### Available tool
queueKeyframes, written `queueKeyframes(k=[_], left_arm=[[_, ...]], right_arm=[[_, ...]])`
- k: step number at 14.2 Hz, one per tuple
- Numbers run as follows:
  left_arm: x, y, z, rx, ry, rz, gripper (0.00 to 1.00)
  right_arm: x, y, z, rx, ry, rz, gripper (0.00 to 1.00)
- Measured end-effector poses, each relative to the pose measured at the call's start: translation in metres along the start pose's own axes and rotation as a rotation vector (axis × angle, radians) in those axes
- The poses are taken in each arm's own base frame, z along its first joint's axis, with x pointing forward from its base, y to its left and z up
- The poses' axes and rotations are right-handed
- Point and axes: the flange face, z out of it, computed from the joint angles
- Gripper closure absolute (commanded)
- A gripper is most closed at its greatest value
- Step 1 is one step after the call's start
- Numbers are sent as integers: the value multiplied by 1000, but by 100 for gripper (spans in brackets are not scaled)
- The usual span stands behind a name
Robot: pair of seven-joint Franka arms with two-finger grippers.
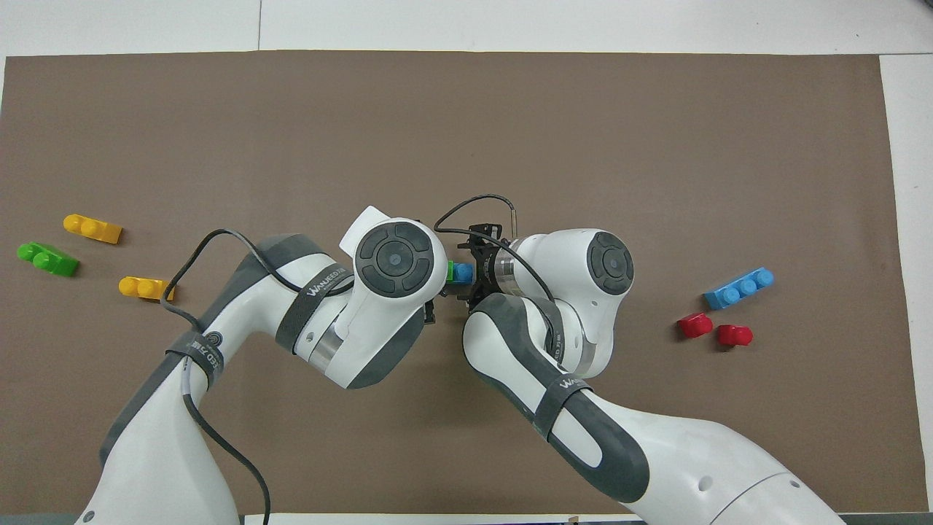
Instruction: Remove green block with left arm and hold with right
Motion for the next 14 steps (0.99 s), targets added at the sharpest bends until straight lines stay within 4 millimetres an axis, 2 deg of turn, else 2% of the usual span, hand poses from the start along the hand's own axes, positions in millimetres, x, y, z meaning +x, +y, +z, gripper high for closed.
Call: queueKeyframes(k=[2, 3, 12, 14], left_arm=[[-2, -2, 3, 2, 2, -2, 0], [-3, -2, 3, 1, 1, -3, 0], [-4, 0, 5, -14, -14, -3, 2], [-4, 0, 5, -17, -15, -2, 28]], right_arm=[[1, 0, 0, 1, 1, 1, 95], [2, -1, 0, 1, 2, 2, 100], [1, -5, -3, 8, -3, 3, 100], [1, -5, -3, 8, -3, 3, 100]])
